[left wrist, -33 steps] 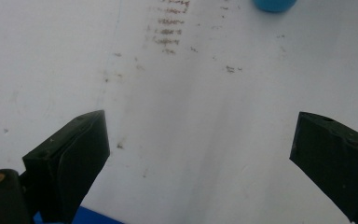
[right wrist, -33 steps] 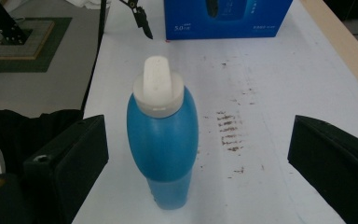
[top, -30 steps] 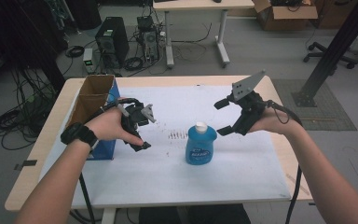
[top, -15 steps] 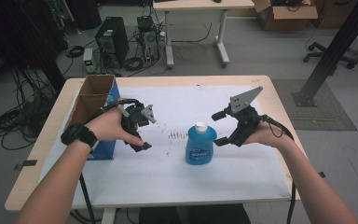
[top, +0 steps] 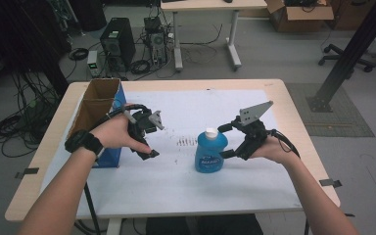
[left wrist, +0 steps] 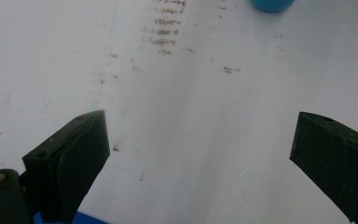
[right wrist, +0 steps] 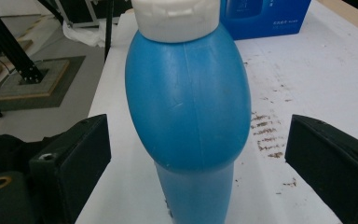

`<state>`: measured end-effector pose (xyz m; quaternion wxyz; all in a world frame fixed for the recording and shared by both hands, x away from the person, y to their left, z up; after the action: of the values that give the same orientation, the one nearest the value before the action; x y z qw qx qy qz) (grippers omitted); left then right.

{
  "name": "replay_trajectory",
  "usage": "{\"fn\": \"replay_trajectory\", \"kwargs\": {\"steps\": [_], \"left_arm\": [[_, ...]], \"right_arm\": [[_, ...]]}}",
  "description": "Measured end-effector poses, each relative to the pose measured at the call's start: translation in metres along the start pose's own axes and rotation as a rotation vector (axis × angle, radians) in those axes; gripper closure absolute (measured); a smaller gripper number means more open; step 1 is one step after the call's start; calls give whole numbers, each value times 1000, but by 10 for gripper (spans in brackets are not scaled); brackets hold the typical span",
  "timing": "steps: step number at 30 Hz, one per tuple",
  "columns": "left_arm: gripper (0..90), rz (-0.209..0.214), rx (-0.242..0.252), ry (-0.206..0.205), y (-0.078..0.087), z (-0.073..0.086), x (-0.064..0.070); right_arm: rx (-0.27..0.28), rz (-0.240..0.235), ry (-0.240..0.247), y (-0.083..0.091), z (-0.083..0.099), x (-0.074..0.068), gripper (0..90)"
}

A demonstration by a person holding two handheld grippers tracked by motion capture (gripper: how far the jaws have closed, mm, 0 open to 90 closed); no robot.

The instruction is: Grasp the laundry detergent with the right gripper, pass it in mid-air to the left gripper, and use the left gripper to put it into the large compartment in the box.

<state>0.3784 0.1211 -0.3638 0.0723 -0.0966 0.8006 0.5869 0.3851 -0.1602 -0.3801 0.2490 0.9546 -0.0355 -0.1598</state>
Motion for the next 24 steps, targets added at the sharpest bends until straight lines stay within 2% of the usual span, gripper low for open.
{"fn": "replay_trajectory", "kwargs": {"steps": [8, 24], "left_arm": [[50, 1, 2, 0, 0, 0, 0], [50, 2, 5, -2, -1, 0, 0]], "right_arm": [[49, -23, -23, -11, 6, 2, 68], [47, -44, -15, -26, 10, 1, 105]]}}
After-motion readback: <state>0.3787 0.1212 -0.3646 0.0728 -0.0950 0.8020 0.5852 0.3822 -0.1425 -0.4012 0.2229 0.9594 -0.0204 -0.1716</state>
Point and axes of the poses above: each handheld gripper's, and its own axes: y roughly backward along the jaws, z roughly out of its underside, x roughly to its right, the point moved 5 cm from there along -y, roughly forward along the jaws, and after that the axes turned 13 degrees about -y, right-handed, at the moved point
